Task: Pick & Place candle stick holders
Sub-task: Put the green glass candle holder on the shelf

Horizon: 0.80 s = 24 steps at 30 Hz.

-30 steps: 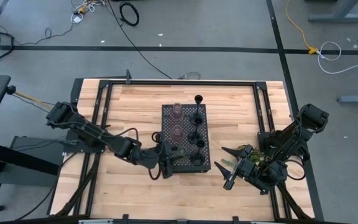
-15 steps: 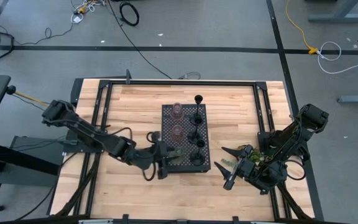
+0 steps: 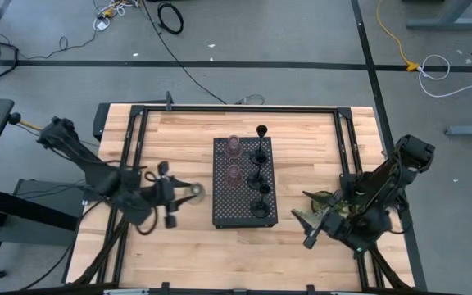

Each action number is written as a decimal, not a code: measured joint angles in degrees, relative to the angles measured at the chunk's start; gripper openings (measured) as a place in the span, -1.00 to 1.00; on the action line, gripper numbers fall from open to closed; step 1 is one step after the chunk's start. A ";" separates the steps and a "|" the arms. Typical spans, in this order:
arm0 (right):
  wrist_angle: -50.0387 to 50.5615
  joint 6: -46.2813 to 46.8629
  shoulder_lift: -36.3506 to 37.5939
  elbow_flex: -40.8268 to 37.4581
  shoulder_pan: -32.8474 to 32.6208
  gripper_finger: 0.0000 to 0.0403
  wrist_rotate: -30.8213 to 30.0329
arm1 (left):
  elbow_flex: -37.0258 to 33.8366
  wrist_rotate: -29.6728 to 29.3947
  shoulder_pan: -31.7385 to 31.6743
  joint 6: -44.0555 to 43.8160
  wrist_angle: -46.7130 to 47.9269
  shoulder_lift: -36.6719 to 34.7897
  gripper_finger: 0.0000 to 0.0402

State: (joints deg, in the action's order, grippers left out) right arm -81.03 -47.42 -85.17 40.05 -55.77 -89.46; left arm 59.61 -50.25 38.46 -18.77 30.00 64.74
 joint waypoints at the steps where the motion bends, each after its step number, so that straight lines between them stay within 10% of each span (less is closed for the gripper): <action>1: -2.03 -2.73 0.62 0.00 -0.38 0.49 0.38 | 0.00 -0.09 0.79 1.40 2.55 -1.20 -0.28; 7: -2.94 -8.14 3.34 -0.17 -0.11 0.49 1.02 | 0.00 0.66 3.69 -8.76 13.70 -6.23 -0.28; 14: -9.08 -17.57 18.50 -4.81 13.52 0.48 10.61 | -0.02 -15.18 1.98 1.63 14.49 -8.78 -0.28; 24: 17.19 -0.74 49.33 -17.08 30.28 0.49 28.25 | -0.94 -3.15 -10.74 14.41 9.86 -20.44 -0.28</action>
State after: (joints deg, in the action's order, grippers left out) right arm -63.84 -48.17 -35.84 22.97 -25.48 -61.22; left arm 58.67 -53.40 27.73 -4.36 39.86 44.31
